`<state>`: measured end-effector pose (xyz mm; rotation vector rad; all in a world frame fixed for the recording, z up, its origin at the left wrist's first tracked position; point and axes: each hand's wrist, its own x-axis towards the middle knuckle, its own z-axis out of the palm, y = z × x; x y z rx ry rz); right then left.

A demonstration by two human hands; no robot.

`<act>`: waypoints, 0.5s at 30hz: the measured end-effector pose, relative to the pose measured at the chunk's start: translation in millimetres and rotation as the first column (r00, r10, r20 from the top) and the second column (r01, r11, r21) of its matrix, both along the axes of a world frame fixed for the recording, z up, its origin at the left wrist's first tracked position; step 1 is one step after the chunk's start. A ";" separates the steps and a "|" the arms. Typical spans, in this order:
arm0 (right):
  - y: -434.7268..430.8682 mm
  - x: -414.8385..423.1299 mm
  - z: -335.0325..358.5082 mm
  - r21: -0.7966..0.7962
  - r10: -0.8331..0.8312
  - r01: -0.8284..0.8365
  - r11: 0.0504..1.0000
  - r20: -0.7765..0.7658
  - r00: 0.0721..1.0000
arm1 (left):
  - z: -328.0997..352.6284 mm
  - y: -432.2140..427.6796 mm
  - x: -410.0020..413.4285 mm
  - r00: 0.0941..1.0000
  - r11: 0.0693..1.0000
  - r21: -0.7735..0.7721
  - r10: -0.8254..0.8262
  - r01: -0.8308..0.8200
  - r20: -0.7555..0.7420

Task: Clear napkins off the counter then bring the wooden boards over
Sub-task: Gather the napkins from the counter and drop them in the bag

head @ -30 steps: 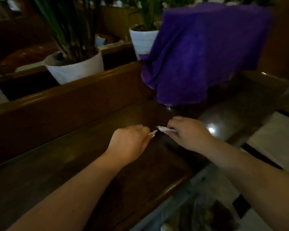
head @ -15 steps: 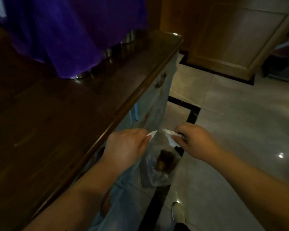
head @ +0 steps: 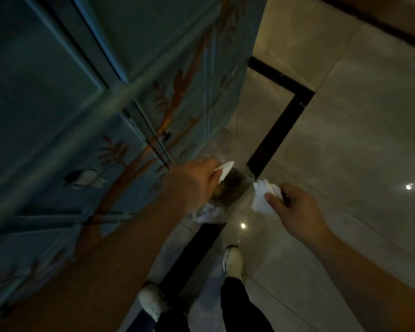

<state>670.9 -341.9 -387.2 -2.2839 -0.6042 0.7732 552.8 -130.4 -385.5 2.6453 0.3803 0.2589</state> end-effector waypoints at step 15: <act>40.8 17.6 -337.9 -0.075 -0.410 0.423 0.903 -0.444 0.797 | -294.2 -25.1 25.4 0.942 0.956 -0.114 0.240 -0.272 -0.236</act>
